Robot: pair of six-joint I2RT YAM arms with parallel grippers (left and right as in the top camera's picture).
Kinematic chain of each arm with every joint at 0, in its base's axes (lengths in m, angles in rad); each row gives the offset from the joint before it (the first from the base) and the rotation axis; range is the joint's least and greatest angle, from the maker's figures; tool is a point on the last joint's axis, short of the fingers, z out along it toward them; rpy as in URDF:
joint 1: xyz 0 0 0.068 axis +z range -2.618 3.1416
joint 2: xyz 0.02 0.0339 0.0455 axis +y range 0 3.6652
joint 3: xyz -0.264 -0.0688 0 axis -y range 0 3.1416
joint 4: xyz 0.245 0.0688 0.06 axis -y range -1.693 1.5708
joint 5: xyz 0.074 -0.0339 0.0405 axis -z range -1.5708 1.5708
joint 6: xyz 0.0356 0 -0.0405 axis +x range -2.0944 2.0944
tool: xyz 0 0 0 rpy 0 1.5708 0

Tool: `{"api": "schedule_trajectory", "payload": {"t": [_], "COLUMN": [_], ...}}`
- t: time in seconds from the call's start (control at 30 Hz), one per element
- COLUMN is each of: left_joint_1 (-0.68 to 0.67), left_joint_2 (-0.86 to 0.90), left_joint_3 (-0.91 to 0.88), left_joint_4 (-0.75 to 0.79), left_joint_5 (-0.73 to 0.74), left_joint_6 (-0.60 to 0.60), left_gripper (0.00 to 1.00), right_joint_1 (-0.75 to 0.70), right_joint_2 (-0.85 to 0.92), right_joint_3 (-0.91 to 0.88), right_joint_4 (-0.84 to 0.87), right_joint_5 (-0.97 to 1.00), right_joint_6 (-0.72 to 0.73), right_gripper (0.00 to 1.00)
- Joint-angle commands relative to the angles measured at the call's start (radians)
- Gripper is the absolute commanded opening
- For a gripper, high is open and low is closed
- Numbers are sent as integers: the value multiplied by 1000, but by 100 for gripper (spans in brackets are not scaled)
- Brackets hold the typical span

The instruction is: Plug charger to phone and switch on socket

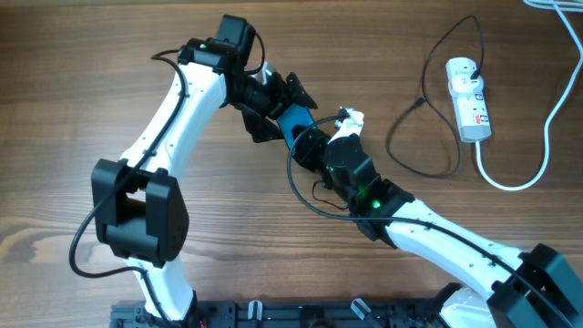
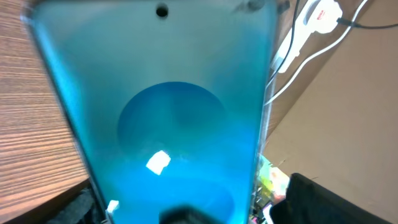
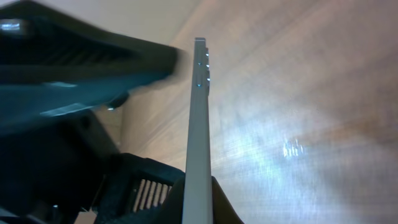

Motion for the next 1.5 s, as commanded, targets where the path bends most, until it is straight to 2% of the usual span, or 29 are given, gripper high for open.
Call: {"api": "schedule_trajectory", "payload": {"t": [0.0, 0.17, 0.23, 0.3, 0.4, 0.47, 0.5, 0.57, 0.67, 0.77, 0.93, 1.03, 1.2, 1.23, 1.27, 1.47], "left_joint_1": [72, 227, 315, 364, 441, 446, 426, 388, 309, 226, 163, 163, 163, 163, 163, 161], "left_joint_2": [-6, -63, -114, -152, -237, -289, -307, -309, -307, -307, -307, -299, -288, -287, -286, -283], "left_joint_3": [21, 21, 21, 21, 21, 21, 21, 21, 10, 9, 8, 8, -40, -47, -62, -132], "left_joint_4": [0, -55, -106, -141, -213, -230, -229, -229, -201, -160, -113, -81, -41, -35, -12, 120], "left_joint_5": [10, 14, 12, 13, 13, 13, 12, 8, 0, -148, -257, -257, -245, -238, -206, -166], "left_joint_6": [33, 140, 205, 245, 272, 271, 269, 269, 267, 187, 105, 55, -122, -137, -156, -178], "left_gripper": [97, 100, 100, 100, 100, 100, 97, 88, 88, 86, 77, 77, 77, 74, 67, 64], "right_joint_1": [-66, -228, -292, -307, -306, -301, -296, -278, -251, -251, -251, -251, -251, -251, -251, -251], "right_joint_2": [-27, -26, -5, 41, 211, 377, 431, 508, 515, 515, 515, 515, 515, 515, 515, 515], "right_joint_3": [11, 11, 10, 10, 10, 10, 10, 11, 12, 12, 12, 48, 115, 116, 116, 116], "right_joint_4": [-54, -51, 46, 129, 438, 793, 911, 1073, 1082, 1082, 1067, 1064, 1051, 1052, 1052, 1056], "right_joint_5": [-161, -535, -755, -843, -929, -1001, -1000, -983, -980, -956, -855, -803, -770, -762, -758, -754], "right_joint_6": [300, 473, 490, 527, 626, 792, 855, 884, 884, 885, 885, 885, 885, 885, 885, 885], "right_gripper": [5, 5, 4, 4, 4, 4, 4, 4, 4, 4, 4, 4, 4, 4, 4, 4]}}
